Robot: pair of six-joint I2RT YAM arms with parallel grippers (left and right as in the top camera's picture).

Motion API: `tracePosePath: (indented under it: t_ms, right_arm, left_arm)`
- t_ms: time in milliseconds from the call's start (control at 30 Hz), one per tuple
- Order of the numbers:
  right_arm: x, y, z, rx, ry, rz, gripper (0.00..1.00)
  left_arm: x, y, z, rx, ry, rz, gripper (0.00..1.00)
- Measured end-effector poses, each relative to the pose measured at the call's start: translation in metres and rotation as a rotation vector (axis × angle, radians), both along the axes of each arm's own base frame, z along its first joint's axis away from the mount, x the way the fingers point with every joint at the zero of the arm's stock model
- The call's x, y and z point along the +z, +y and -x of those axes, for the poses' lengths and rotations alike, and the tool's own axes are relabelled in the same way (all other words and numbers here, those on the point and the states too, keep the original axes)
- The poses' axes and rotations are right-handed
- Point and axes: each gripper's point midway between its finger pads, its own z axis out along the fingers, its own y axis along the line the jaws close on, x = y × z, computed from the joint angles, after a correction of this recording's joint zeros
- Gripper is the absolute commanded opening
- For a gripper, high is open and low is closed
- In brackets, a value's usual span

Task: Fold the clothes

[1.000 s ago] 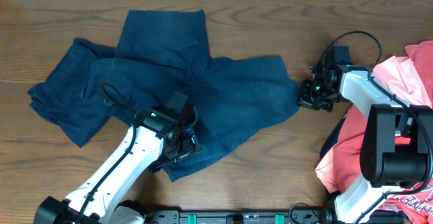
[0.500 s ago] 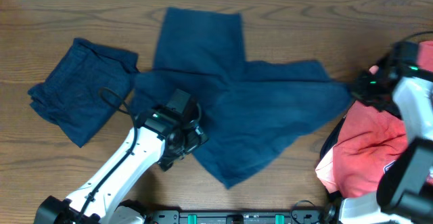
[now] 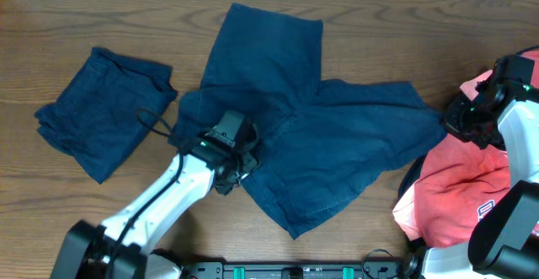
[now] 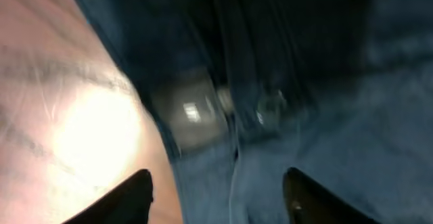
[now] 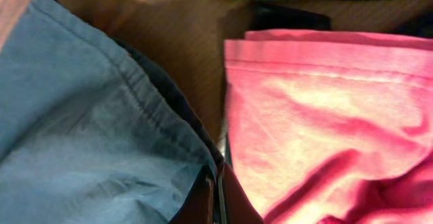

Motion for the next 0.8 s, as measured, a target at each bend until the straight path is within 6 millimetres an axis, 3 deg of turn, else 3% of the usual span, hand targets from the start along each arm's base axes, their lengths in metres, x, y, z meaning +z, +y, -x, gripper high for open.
tracePosePath:
  t_ms: [100,167,267,300,333,633,800]
  right_arm:
    - [0.000,-0.001,0.002,-0.002,0.010,0.008,0.01]
    - [-0.001,-0.002,0.003,-0.002,0.012,0.010,0.01]
    - [-0.001,-0.002,0.003,-0.003,0.016,0.013,0.01]
    - [-0.001,-0.002,0.005,-0.003,0.021,0.013,0.01]
    - [-0.001,-0.002,0.005,-0.004,0.022,0.014,0.01]
    - [-0.003,0.001,0.019,-0.004,0.082,0.003,0.01]
    - [-0.004,0.004,0.026,-0.008,0.111,-0.009,0.01]
  left_arm:
    - [-0.014,0.007,-0.011,0.019,0.005,-0.015,0.57]
    - [-0.023,0.013,-0.019,0.039,0.010,-0.023,0.49]
    - [-0.028,0.019,-0.035,0.056,-0.027,-0.013,0.28]
    - [-0.029,0.019,-0.043,0.053,-0.050,-0.006,0.10]
    - [-0.030,0.018,-0.050,0.045,-0.073,-0.001,0.06]
    - [-0.032,0.005,-0.102,-0.130,-0.245,0.009,0.06]
    - [-0.029,0.028,-0.127,-0.154,-0.252,-0.013,0.06]
